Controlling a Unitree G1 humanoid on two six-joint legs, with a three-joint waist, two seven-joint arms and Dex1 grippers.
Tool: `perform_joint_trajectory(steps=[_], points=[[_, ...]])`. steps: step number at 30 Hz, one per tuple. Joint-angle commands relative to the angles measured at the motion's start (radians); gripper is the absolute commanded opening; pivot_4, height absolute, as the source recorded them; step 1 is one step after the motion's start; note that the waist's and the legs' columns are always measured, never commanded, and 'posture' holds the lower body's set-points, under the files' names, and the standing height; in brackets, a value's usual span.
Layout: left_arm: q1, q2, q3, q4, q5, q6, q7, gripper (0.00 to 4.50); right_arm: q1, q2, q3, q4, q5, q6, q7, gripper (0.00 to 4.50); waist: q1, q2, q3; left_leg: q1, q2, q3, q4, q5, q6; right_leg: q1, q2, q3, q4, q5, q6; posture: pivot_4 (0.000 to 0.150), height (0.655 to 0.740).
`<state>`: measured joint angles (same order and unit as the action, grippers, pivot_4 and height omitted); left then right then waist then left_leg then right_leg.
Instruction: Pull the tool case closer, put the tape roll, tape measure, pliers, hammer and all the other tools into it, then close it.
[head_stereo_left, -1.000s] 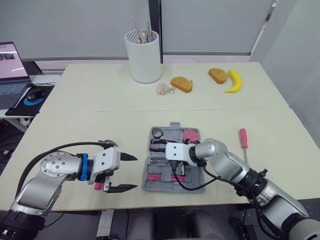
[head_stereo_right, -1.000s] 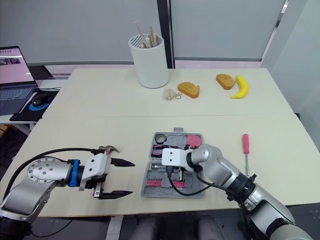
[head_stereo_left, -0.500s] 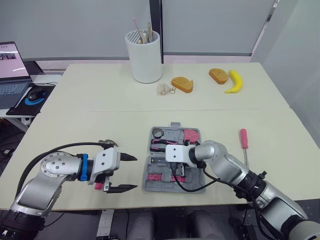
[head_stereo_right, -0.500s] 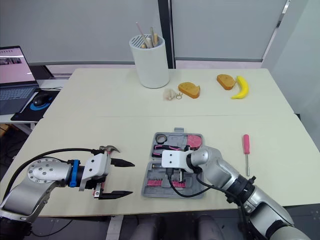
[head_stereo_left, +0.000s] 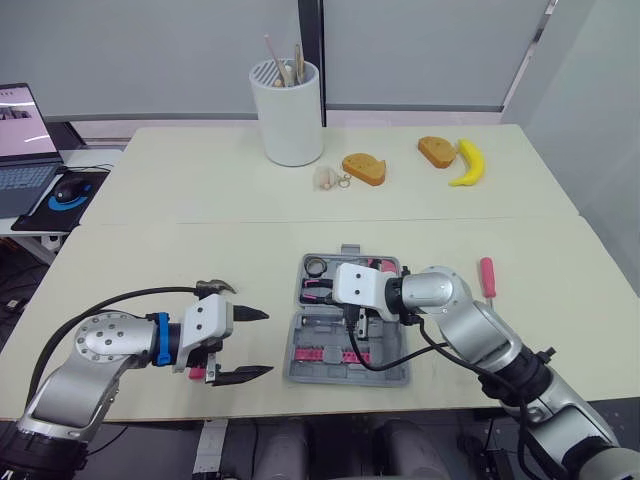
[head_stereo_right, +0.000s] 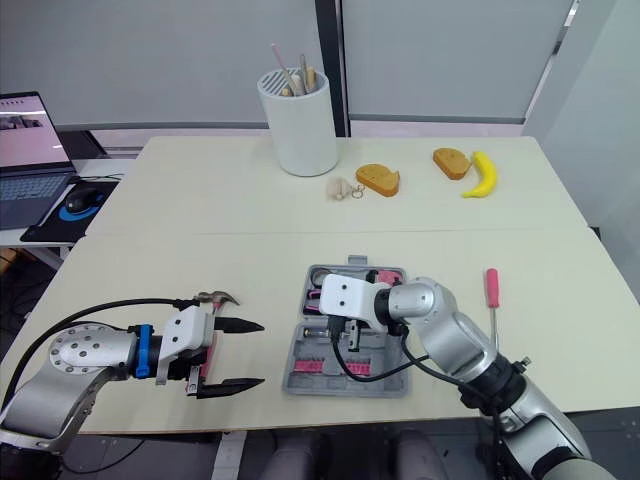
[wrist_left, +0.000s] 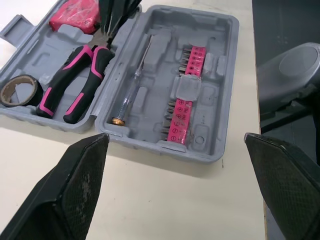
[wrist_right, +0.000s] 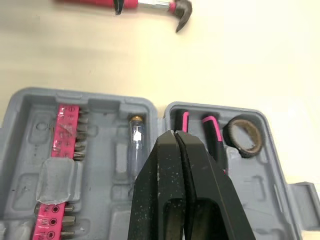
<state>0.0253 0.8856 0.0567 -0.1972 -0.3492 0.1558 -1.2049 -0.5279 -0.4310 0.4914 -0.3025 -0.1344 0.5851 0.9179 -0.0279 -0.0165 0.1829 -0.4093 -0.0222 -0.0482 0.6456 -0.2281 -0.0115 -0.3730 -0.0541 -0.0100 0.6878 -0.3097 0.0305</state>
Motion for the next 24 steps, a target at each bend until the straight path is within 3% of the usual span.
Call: perform_joint_trajectory(steps=[1, 13, 20, 24], points=[[0.026, -0.019, 0.085, 0.014, -0.038, 0.018, 0.050, 4.50, 0.049, -0.063, -0.134, -0.117, 0.041, 0.014, -0.021, 0.00, 0.002, 0.000, 0.000, 0.000, 0.000, 0.000, 0.000, 0.000, 0.000, 0.000, 0.000, 0.000, 0.000, 0.000, 0.000, 0.150, 0.7400], [0.052, -0.111, 0.281, 0.238, -0.059, 0.007, 0.219, 4.50, 0.310, -0.243, -0.501, -0.231, 0.138, 0.004, -0.092, 0.00, 0.002, 0.000, 0.000, 0.000, 0.000, 0.000, 0.000, 0.000, 0.000, 0.001, -0.001, 0.000, -0.001, 0.000, 0.000, 0.150, 0.7400], [0.032, -0.143, 0.315, 0.329, -0.046, -0.040, 0.280, 4.50, 0.429, -0.260, -0.594, -0.235, 0.160, -0.047, -0.140, 0.00, 0.005, -0.001, 0.000, 0.000, 0.000, 0.000, 0.000, 0.000, 0.000, 0.002, -0.001, 0.000, -0.001, 0.000, 0.000, 0.150, 0.7400], [0.022, -0.164, 0.348, 0.368, -0.042, -0.051, 0.351, 4.50, 0.526, -0.260, -0.656, -0.194, 0.142, -0.172, -0.193, 0.00, 0.008, -0.001, 0.000, 0.000, 0.000, 0.000, 0.000, 0.000, 0.000, 0.003, -0.001, 0.000, -0.004, 0.000, 0.000, 0.150, 0.7400]])
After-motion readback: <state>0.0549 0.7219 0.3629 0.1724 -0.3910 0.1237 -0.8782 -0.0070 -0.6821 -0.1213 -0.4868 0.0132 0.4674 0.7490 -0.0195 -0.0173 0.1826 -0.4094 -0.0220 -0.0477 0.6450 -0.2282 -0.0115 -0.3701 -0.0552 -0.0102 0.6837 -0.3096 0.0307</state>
